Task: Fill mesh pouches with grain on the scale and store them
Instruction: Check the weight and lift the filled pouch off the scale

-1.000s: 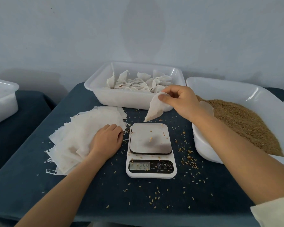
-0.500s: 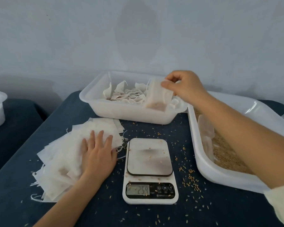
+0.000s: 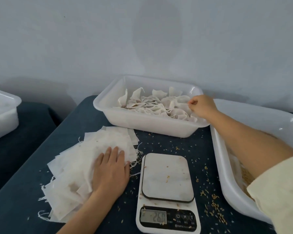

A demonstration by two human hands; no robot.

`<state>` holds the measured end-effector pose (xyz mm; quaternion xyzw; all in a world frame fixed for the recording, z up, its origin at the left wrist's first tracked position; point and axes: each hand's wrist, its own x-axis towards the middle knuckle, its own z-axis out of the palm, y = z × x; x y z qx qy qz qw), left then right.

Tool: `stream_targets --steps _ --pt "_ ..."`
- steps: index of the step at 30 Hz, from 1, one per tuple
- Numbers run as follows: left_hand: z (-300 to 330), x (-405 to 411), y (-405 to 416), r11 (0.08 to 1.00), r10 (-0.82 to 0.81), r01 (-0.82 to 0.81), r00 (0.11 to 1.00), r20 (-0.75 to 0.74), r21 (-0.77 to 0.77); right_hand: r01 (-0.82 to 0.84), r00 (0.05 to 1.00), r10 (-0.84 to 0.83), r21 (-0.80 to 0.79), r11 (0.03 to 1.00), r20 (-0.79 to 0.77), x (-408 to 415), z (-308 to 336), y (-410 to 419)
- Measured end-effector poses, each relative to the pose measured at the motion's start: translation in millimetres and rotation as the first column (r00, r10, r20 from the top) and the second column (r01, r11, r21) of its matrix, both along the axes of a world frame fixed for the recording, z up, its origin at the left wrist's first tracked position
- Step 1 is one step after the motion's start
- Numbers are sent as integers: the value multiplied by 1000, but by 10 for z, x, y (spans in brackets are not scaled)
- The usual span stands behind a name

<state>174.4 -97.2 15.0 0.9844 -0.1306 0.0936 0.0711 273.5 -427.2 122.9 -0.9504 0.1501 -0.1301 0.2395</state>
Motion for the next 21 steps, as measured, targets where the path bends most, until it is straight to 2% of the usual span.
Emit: stream_targets --steps 4,9,11,14,16,18,19,21 --pt "-13 7 7 1000 -7 7 1000 12 4 -84 995 81 -43 996 -61 -52 82 80" --pt "33 -18 -9 997 -66 66 998 -7 -28 -176 983 175 20 984 57 -317 252 308" --pt "37 -15 3 987 -128 133 990 57 -89 -253 965 248 52 966 85 -461 282 503" --pt "115 -64 17 983 -175 175 985 3 -53 -371 928 364 102 923 80 -714 279 821" --pt "149 -105 72 989 -144 143 989 23 46 -432 902 429 109 895 53 -900 272 985" --pt "231 -172 159 979 -35 21 997 64 204 -480 877 480 110 870 28 -1084 270 1091" --pt "273 -190 221 970 26 -38 998 50 240 -496 868 497 111 861 18 -1170 274 1128" --pt "305 -186 368 975 71 -63 997 -28 213 -516 854 521 125 847 -4 -1315 275 1190"
